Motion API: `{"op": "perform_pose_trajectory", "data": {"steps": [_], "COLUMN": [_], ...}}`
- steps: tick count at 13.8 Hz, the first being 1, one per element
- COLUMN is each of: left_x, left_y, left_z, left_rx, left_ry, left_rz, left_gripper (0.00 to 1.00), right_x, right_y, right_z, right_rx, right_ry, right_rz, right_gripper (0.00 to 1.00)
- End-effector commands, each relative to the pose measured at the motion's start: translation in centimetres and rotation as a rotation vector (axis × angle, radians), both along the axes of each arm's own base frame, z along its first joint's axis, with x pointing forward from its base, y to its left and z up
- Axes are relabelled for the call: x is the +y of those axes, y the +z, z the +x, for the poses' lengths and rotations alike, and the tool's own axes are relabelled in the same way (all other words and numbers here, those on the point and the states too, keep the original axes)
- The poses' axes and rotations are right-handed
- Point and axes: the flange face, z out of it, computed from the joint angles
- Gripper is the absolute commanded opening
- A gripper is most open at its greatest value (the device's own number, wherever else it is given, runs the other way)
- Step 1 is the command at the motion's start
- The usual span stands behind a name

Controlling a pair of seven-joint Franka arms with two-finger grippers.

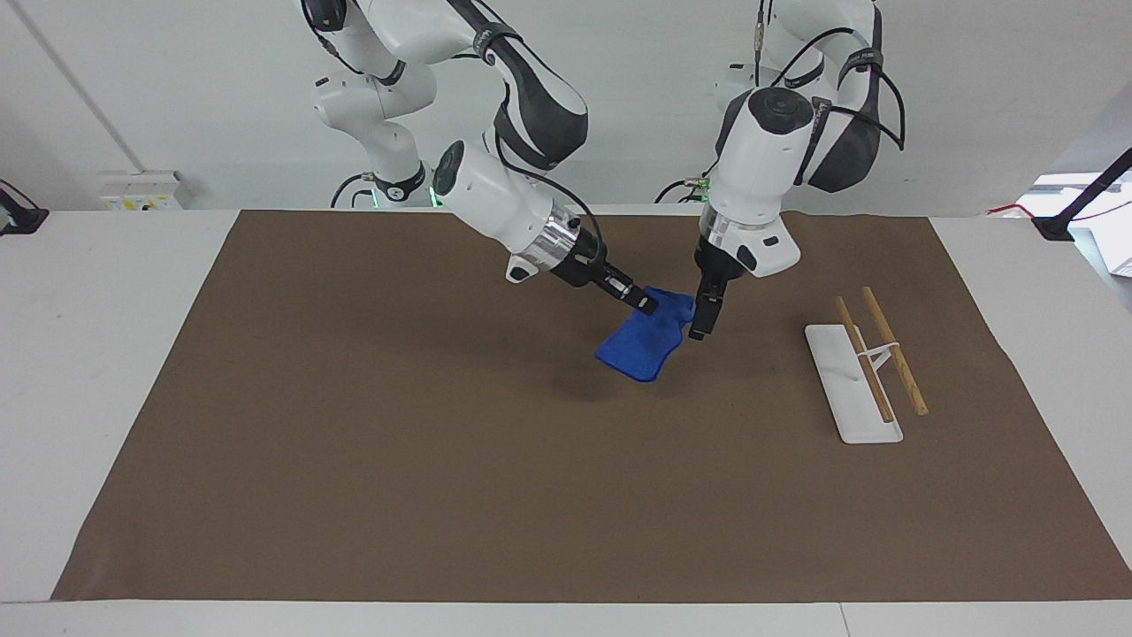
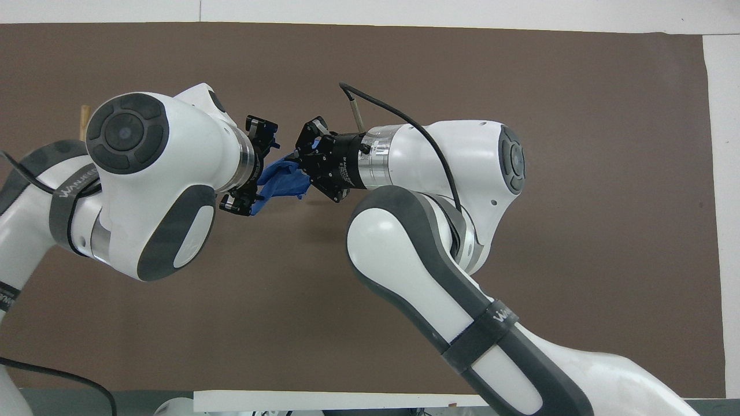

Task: Right arm passes towel to left arm to hang
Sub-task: 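Grasp the towel with the left gripper from the right gripper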

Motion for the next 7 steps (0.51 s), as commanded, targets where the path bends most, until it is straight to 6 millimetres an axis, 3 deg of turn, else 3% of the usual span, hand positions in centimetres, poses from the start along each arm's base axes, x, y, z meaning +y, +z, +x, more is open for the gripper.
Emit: {"op": "perform_pose_trajectory", "data": {"steps": [1,3,7], "left_x": [0.3,0.3,1.3], "left_y": [-0.4,-0.4,-0.1], "left_z": [-0.5,-0.4,0.1], "left_rx": [-0.008,-0.01,-0.002], "left_ry": [0.007,-0.002,-0.054], "left_rz": [-0.022,-0.022,-0.006], "left_gripper": [0.79,0.68,0.68], "right_x": [0.0,0.1,0.0], "right_y": [0.1,0.0,-0.1], "right_z": [0.3,0.2,0.2], "right_rx": [0.005,0.006,0.007], "right_ry": [-0.023,-0.021,-0.021], "right_rz": [0.016,0.015,0.014], "right_gripper": [0.0,0.0,0.0]}}
